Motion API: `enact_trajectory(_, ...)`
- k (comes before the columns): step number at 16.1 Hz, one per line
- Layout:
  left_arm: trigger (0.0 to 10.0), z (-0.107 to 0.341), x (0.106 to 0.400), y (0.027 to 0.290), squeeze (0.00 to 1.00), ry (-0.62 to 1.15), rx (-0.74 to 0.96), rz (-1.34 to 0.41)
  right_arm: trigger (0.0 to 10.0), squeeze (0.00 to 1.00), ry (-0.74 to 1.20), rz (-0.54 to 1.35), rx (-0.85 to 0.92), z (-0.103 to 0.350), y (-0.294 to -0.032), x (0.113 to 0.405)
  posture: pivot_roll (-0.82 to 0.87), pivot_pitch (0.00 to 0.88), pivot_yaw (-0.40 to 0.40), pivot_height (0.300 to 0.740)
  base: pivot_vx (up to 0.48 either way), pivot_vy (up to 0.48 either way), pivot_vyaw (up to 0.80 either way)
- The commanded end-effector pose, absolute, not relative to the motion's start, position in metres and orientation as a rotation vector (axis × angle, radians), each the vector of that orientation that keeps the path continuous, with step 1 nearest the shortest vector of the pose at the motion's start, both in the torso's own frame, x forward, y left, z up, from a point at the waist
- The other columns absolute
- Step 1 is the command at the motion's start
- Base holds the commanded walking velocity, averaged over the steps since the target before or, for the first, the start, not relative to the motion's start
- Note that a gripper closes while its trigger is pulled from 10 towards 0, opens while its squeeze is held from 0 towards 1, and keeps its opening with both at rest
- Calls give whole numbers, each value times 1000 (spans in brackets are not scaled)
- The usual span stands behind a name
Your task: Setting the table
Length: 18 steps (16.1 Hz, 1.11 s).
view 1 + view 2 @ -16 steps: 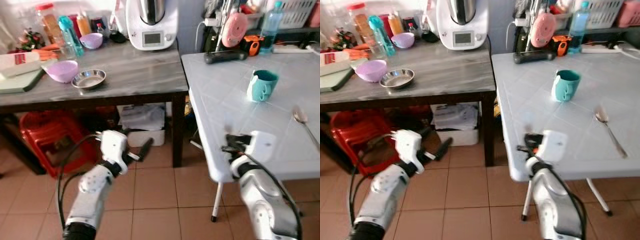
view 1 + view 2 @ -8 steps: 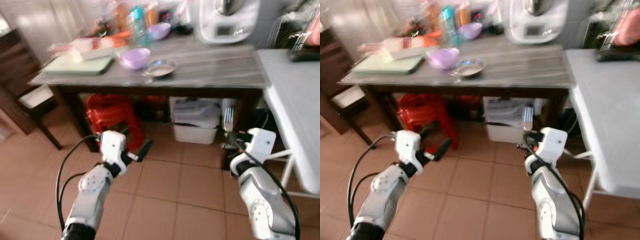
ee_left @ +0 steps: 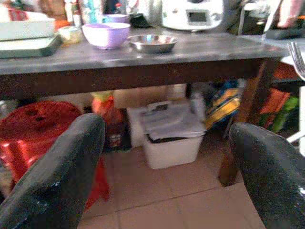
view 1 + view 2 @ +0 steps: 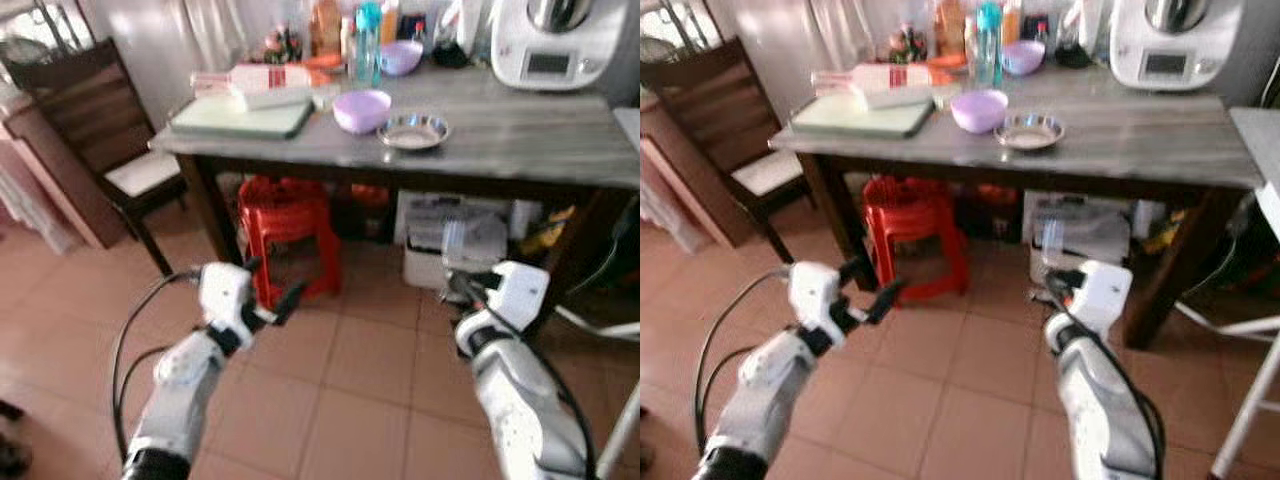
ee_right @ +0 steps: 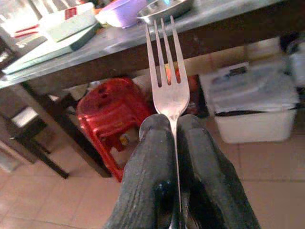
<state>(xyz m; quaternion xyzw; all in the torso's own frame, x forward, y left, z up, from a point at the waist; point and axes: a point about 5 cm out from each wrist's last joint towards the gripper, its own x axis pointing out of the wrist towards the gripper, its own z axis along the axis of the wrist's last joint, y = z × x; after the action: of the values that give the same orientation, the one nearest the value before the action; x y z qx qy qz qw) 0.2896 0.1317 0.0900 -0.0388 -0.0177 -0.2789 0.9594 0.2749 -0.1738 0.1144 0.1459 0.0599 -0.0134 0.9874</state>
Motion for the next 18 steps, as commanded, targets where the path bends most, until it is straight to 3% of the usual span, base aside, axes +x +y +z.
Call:
enact_trajectory(1, 10000, 96, 292, 138, 0, -52, -79, -548, 10000, 0, 95, -17, 299, 121, -171, 277, -11, 0, 78, 740, 311, 0, 0)
enact_trajectory(3, 10000, 96, 292, 136, 0, -57, -92, -560, 10000, 0, 97, -14, 302, 121, -170, 277, -10, 0, 77, 740, 373, 0, -613)
enact_trajectory(9, 10000, 96, 291, 133, 0, -57, -101, -573, 10000, 0, 82, 4, 284, 123, -169, 278, -12, 0, 76, 740, 404, 0, 0)
enact_trajectory(11, 10000, 97, 292, 131, 0, -56, -102, -577, 10000, 0, 76, 3, 285, 124, -169, 279, -13, 0, 76, 740, 405, 0, 650)
enact_trajectory(16, 10000, 96, 290, 126, 0, -53, -99, -597, 10000, 0, 73, -23, 291, 125, -174, 280, -16, 0, 72, 740, 403, 0, 0)
enact_trajectory(18, 10000, 94, 290, 125, 0, -51, -95, -600, 10000, 0, 67, -26, 295, 126, -175, 281, -15, 0, 68, 740, 392, 0, -794)
